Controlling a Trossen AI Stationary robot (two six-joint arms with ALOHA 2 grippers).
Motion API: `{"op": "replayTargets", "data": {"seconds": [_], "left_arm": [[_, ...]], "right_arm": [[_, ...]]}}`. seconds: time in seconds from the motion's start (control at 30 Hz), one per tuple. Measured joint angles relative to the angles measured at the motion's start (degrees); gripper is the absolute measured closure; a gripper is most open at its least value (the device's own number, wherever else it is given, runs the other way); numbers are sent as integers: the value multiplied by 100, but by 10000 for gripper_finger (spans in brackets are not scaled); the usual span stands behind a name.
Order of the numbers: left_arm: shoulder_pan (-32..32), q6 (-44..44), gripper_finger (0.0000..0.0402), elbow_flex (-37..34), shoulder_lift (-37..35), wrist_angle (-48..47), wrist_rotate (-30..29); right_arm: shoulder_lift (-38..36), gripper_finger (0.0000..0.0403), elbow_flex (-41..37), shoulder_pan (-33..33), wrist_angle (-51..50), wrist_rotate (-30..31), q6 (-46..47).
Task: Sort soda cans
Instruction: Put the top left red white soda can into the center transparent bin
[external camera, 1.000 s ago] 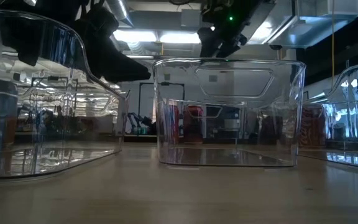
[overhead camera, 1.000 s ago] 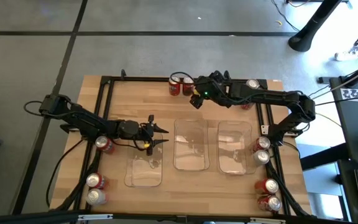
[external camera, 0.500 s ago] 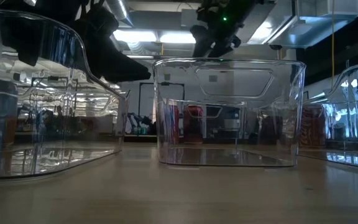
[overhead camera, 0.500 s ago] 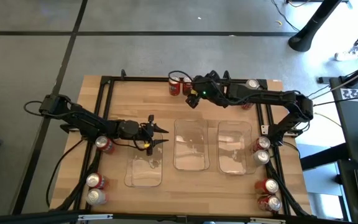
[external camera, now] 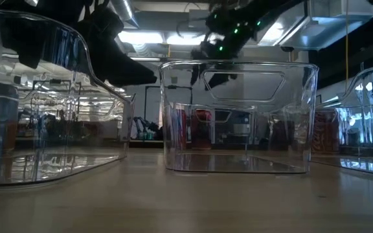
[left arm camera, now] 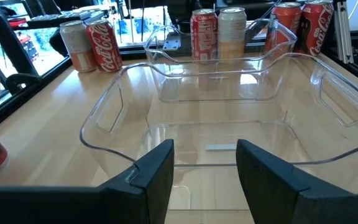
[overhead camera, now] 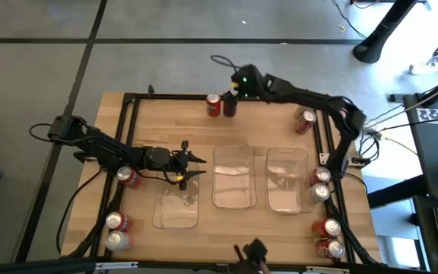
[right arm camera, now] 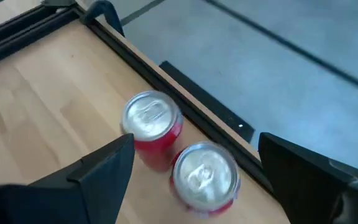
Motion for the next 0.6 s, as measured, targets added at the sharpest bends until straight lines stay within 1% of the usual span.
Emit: {"op": "replayTargets", "data": {"seconds": [0.1, 0.23, 0.37, 0.6], "left_arm": [[0, 2, 238, 0, 0, -19, 0], [2, 2, 238, 0, 0, -78, 2], [4, 6, 238, 0, 0, -85, 0], [4, 15, 238, 0, 0, -88, 2]], "right_arm": [[340, 63, 269, -202, -153, -111, 20], [630, 63, 320, -330, -273, -119, 62], [781, 63, 325, -385, -396, -152, 90], [866, 63, 295, -383, -364, -549, 109]]}}
